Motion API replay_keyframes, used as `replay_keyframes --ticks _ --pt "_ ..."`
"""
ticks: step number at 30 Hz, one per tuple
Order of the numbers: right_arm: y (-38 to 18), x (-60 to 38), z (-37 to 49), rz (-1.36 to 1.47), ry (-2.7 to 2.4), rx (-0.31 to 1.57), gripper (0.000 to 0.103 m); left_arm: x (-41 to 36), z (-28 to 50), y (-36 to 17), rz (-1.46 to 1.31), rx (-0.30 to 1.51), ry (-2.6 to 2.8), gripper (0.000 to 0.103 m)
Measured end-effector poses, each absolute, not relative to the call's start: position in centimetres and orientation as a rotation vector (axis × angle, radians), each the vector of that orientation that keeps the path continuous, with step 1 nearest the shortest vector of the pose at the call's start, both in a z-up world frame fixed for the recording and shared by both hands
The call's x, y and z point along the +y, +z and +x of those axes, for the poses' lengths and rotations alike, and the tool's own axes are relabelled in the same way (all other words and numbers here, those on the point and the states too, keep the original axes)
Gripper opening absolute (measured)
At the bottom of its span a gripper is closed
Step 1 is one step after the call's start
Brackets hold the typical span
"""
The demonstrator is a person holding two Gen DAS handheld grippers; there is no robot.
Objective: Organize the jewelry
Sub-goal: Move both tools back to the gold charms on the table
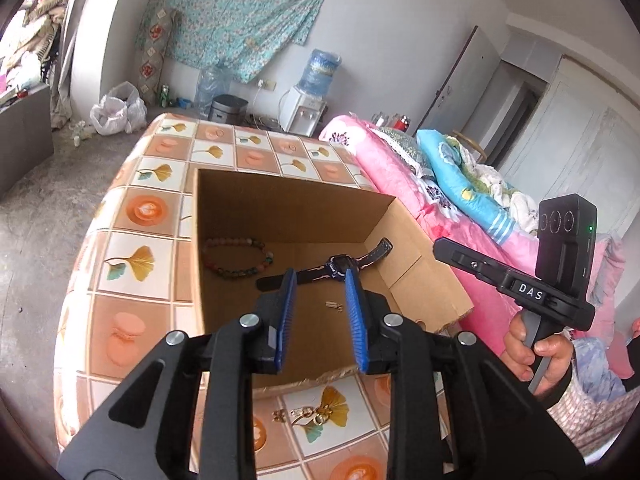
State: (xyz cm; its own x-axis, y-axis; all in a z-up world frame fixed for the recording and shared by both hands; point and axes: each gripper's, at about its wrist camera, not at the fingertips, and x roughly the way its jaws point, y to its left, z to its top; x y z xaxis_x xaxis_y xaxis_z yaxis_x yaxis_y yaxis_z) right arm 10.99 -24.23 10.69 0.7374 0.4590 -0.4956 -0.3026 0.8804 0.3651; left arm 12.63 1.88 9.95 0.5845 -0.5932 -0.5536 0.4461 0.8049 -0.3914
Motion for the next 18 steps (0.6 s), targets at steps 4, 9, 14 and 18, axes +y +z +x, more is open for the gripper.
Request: replay_keyframes --ticks 4,9,14,18 --pt "10.0 -22.5 7.4 0.22 0.525 0.586 0.009 4.7 8.9 9.4 -0.207 0.688 -0.552 0.034" --pt "6.9 -19.8 5.3 0.195 0.555 0.676 0.009 5.7 7.3 5.8 -0.212 0.788 -0.468 0.046" --pt "2.6 -18.3 5.7 0.236 0.506 0.814 0.009 3.1 7.6 -0.3 -0.103 0.967 -0.374 0.044" --pt "0.4 -17.0 5.9 0.215 0.476 0.887 0.009 1.9 7.9 -3.1 -0.09 1.006 -0.394 0.025"
